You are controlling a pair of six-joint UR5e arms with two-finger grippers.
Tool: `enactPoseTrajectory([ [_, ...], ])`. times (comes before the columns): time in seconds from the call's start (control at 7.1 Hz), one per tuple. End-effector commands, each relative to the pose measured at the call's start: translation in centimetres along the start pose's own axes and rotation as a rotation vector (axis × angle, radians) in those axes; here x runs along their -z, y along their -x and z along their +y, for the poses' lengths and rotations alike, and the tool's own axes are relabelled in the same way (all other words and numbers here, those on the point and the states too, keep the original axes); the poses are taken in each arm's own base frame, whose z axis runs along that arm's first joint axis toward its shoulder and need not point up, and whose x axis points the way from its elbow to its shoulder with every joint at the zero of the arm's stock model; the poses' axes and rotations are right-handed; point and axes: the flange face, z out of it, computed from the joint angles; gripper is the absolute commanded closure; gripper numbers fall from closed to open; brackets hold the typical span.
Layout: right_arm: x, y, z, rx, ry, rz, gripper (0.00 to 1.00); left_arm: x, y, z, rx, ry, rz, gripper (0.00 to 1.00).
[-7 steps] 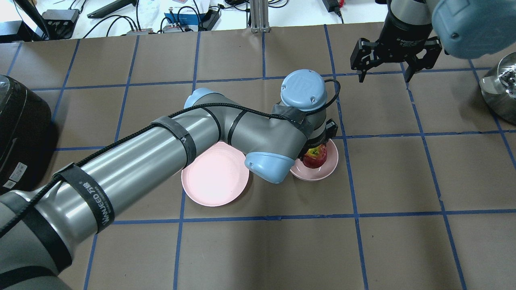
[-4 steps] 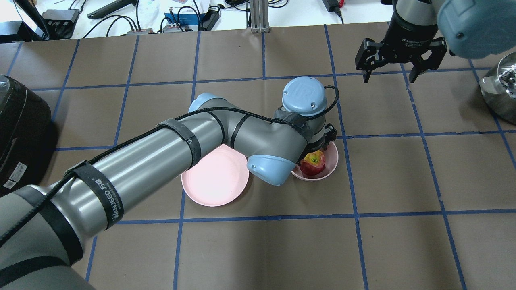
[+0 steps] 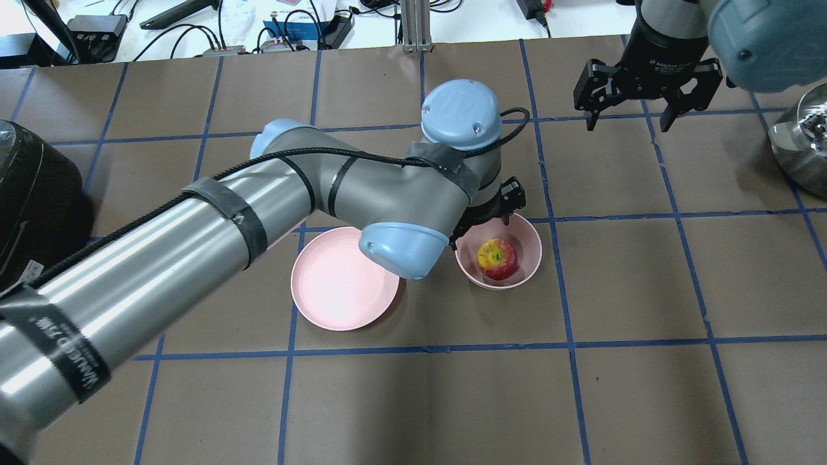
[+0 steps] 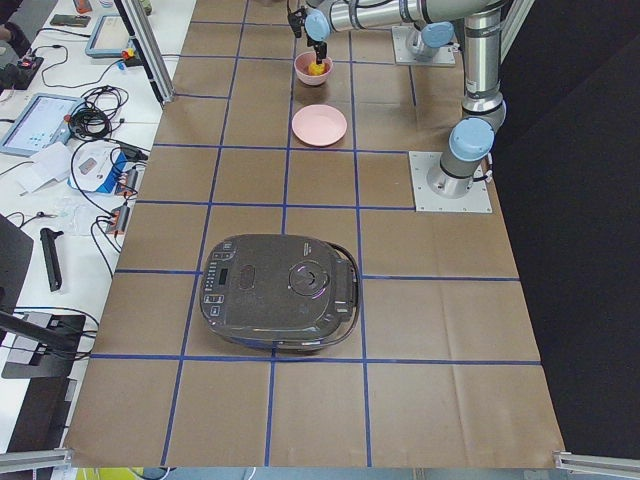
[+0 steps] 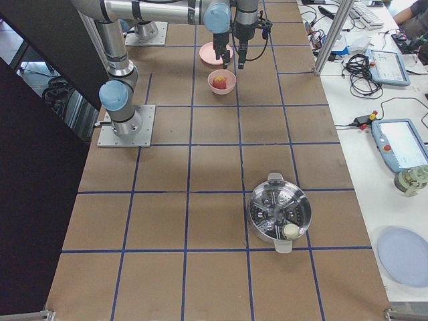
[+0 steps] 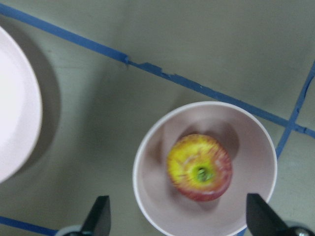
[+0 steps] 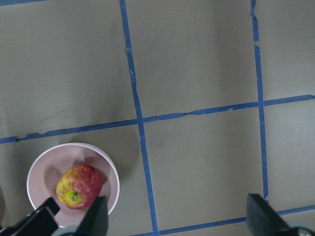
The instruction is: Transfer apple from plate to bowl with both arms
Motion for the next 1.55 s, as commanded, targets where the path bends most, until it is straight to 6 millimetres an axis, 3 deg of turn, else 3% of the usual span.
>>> enactPoseTrajectory([
  [0.0, 0.0, 0.0, 0.0, 0.000, 0.000, 0.001, 0.00, 9.2, 7.8, -3.3, -0.124, 0.030, -0.039, 0.03],
  [0.28, 0.5, -0.4, -0.2, -0.001, -0.022, 0.031, 0.00, 15.0, 14.9, -7.7, -0.192, 0.054, -0.049, 0.02],
  [0.56, 3.2, -0.3, 2.5, -0.010, -0.012, 0.044, 0.00, 19.2, 18.9, -9.9, -0.280, 0.090, -0.082, 0.00],
  [0.7, 3.3, -0.4, 3.2, -0.004, 0.040, 0.048, 0.00, 20.5, 19.1, -10.7, -0.287, 0.068, -0.113, 0.00],
  [1.41, 3.4, -0.1, 3.2, -0.003, 0.033, 0.044, 0.00, 20.3, 19.2, -10.4, -0.290, 0.069, -0.114, 0.00],
])
